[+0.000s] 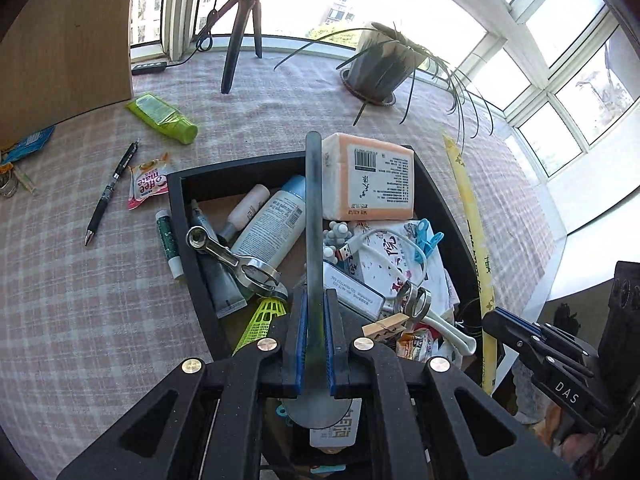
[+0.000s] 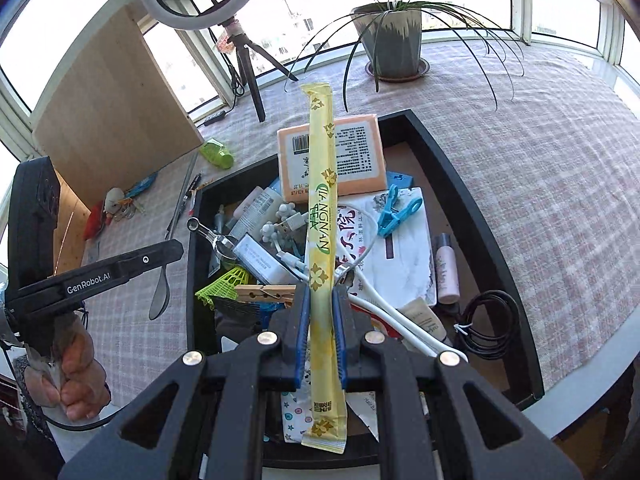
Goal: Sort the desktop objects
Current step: 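Carry the yellow snack with the right tool into the tray and release it, then drop the spoon from the left tool and grasp it with the right tool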
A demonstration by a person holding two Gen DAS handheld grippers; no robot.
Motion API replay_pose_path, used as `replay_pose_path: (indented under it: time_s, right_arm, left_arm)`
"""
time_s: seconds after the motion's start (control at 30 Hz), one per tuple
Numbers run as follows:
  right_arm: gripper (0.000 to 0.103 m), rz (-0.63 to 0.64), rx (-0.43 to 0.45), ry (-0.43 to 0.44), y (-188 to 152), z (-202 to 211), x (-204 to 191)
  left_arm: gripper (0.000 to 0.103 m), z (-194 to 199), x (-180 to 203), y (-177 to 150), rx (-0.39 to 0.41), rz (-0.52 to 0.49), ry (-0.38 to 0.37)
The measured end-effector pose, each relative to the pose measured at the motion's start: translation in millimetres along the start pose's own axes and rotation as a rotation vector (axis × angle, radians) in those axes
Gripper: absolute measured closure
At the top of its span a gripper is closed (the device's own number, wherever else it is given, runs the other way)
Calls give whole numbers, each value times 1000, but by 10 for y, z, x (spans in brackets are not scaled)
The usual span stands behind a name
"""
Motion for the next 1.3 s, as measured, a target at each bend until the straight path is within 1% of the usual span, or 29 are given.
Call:
replay_pose_path:
  time_s: [0.1,0.23,0.27,0.33,0.37,0.4,0.43,0.63,0.93,1.07,1.17,1.3]
  right_arm:
    - [91,-12,0,-7,14,22,103]
    - [91,-9,-2,-8,22,25,132]
    - [91,-5,-3,-4,24,19,123]
    - [89,1,-8,3,29,6,97]
    - [84,-4,-14,-2,23,8,91]
    - [81,-4,-13,3,31,3,76]
    - [80,-4,-9,4,42,4,59]
    - [79,-1,-4,27,116,-24,-102]
    - [72,26,-15,82,257,-217,-510]
    - [65,59,-25,115,378,-358,-807]
    - [64,115,-34,134,476,-496,-1109]
    - [58,171,-68,171,606,-783,-1539]
  left_arm:
    - [96,-25,99,10,1,-10,2]
    - [96,-44,182,20,-1,-33,3]
    - [93,-51,200,22,-4,-41,4]
    - [62,-45,200,21,-11,-41,6]
    - [61,-21,190,30,4,-43,8]
    - [63,3,183,37,14,-54,21]
    - [63,22,172,44,19,-63,31]
    - [64,93,-36,94,29,-53,58]
    - [64,130,-673,182,27,-9,128]
    - [65,147,-994,276,30,-2,157]
    - [65,129,-1269,364,25,11,177]
    - [66,57,-1628,493,12,27,204]
Point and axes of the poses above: each gripper's, at about its wrist camera, not at the fingertips, and z roughly against the way its jaws point, x to its right, y to its top, the point moved 5 cm from there along -z, roughly the way its jaws point, and after that the axes turned 11 degrees about x, right-handed, at the moved point
